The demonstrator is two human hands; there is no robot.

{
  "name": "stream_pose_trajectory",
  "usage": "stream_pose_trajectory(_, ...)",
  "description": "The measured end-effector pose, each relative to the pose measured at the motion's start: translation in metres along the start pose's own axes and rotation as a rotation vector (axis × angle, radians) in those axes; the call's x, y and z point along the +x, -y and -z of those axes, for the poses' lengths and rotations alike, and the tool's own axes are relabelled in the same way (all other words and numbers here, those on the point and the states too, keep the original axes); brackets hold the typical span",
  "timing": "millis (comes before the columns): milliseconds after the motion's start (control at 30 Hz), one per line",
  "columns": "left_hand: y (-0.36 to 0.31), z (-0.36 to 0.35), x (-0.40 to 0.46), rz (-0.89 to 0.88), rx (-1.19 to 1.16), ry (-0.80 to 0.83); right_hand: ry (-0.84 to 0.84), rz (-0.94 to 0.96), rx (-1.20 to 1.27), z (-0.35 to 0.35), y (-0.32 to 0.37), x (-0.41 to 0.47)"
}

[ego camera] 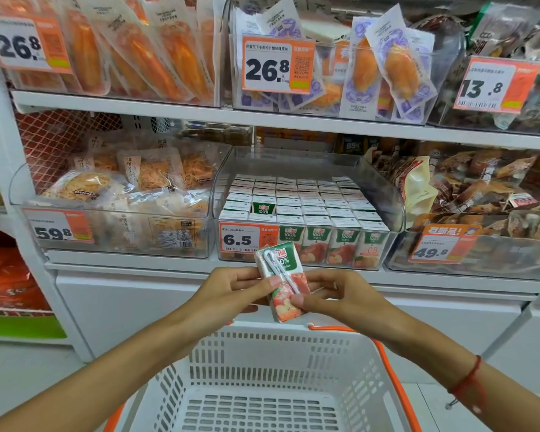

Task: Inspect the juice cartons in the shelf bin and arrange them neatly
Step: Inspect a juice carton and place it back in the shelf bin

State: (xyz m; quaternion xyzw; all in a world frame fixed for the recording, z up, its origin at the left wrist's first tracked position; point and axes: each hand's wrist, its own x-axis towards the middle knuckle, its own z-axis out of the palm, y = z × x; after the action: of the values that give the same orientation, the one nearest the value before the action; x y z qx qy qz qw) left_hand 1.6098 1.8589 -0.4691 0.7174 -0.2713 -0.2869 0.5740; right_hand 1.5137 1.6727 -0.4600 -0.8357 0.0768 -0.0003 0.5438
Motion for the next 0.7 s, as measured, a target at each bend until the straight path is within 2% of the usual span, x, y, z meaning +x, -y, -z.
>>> stream_pose_trajectory(100,0.001,0.003,-0.002,-0.009,0.018,0.052,-0.128,-0.021,0.031,-0.003,0.0,0.002)
stream_pose_trajectory(200,0.005,0.002,-0.002,-0.035,0.046,-0.008,-0.214,-0.004,0.007,-0.007,0.0,0.002)
stream_pose_trajectory(300,0.005,-0.005,-0.001,-0.016,-0.025,-0.104,-0.343,0.036,-0.128,-0.011,0.0,0.002)
stream_pose_trajectory(400,0.001,-0.013,0.0,0.061,-0.117,-0.112,-0.425,0.112,-0.253,-0.016,-0.001,0.0)
stream_pose_trajectory(533,-0.002,-0.013,-0.002,0.136,-0.122,-0.155,-0.337,0.163,-0.312,-0.02,0.0,-0.003)
stream_pose_trajectory(633,-0.002,-0.004,-0.005,0.109,-0.083,-0.139,-0.195,0.174,-0.159,-0.013,0.001,-0.002)
stream_pose_trajectory(700,-0.005,0.001,-0.004,0.026,-0.056,-0.136,-0.166,0.205,-0.072,-0.007,0.002,-0.002)
